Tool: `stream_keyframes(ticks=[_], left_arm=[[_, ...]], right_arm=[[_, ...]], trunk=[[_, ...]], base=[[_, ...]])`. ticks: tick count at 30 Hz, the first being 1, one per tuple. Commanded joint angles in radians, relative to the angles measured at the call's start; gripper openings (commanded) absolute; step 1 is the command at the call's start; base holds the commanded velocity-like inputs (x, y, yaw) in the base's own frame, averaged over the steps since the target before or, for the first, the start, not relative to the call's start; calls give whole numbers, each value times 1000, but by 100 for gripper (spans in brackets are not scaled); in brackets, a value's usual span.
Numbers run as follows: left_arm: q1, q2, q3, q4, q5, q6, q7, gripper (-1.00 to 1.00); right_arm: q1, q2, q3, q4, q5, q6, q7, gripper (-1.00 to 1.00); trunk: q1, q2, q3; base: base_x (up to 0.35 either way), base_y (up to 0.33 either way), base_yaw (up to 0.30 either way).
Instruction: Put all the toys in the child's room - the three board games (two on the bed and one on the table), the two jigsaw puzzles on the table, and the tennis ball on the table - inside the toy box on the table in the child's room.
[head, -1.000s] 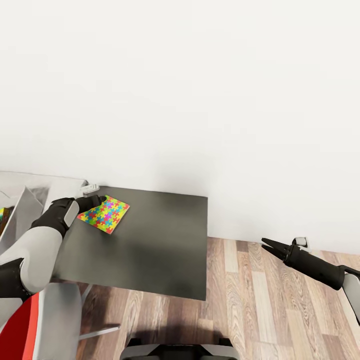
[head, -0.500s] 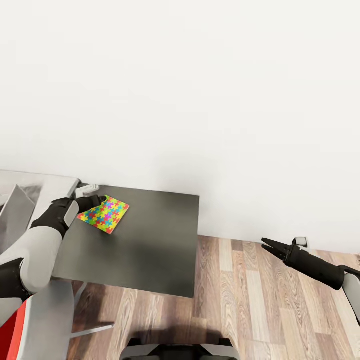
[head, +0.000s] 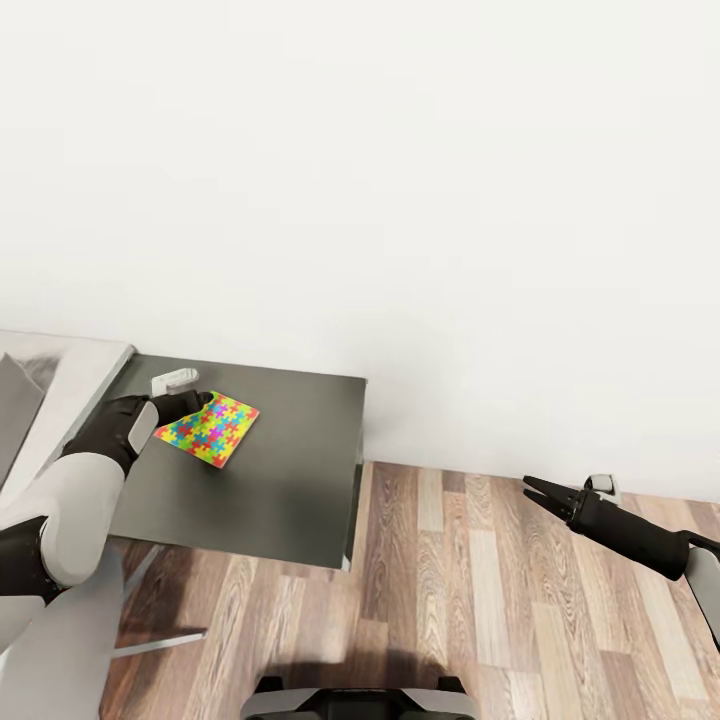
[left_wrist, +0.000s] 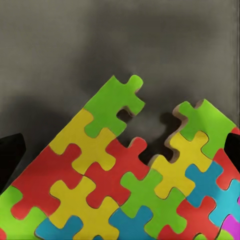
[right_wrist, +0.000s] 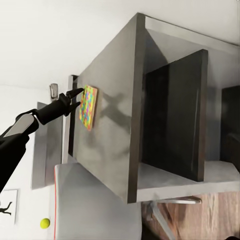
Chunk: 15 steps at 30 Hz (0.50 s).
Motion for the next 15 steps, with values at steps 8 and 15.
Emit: stream_keyframes(ticks=[8,15], left_arm=[[0,-1,5,0,-5,6,-7,100],[1,-1,6,0,-5,6,-7,100]], right_arm=[[-1,0,-11,4,2,4,5,100],[-1,-1,-15,6,0,6,6,100]], trunk=[[1,-1,-1],[1,-1,-1]], base=[[-8,-19,0],[0,0,0]])
